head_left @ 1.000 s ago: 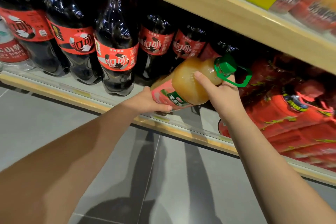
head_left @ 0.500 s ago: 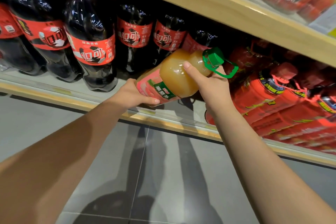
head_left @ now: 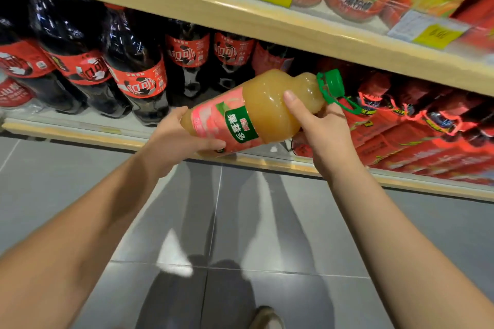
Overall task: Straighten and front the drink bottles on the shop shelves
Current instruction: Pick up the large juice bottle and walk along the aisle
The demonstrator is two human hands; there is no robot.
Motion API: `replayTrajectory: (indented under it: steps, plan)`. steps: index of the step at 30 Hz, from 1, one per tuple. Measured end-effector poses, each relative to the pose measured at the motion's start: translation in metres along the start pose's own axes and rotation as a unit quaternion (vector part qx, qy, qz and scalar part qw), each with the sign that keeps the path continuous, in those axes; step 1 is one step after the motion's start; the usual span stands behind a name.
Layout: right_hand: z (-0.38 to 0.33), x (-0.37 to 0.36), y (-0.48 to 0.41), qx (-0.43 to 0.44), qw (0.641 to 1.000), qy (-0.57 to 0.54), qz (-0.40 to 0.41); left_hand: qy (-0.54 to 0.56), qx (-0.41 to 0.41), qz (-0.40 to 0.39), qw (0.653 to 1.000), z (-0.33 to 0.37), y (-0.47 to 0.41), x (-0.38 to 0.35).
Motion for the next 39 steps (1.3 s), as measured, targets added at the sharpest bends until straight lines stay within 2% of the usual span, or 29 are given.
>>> replayTrajectory:
  steps: [7,10,14,19,24,27,34,39]
  plan:
    - [-0.086,0.014,0.068,-0.013,0.999,-0.006,-0.045,0.005,0.018,-0.007,1.0,0.071,0.099,0.001]
    - [-0.144,0.022,0.096,-0.006,0.998,0.01,-0.066,-0.028,0.038,0.004,0.999,0.125,0.14,0.006]
    - [-0.239,0.034,0.137,-0.004,0.998,0.014,-0.068,-0.052,0.059,-0.033,0.996,0.215,0.196,0.011]
    - [-0.357,0.057,0.19,0.011,0.999,0.019,-0.025,-0.052,0.05,-0.078,0.994,0.335,0.261,0.012]
    - [-0.455,0.079,0.244,0.038,0.999,-0.002,0.039,-0.116,0.026,-0.142,0.983,0.439,0.304,0.008]
    - [-0.497,0.093,0.272,0.04,0.997,-0.006,0.072,-0.158,0.005,-0.144,0.977,0.485,0.327,0.0]
    - [-0.532,0.15,0.313,0.022,0.987,-0.068,0.147,-0.179,-0.029,-0.137,0.974,0.546,0.365,-0.051]
    - [-0.551,0.212,0.337,0.076,0.976,-0.076,0.189,-0.186,-0.037,-0.163,0.968,0.562,0.375,-0.117]
Point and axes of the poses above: each hand's wrist, its own y-axis away from the middle knuckle, its own x-axis out of the back of the hand, z = x × y, the point moved 4 cm from there along -y, towards the middle knuckle, and after that the axes turned 3 degrees about -z, right-handed, at the moved point
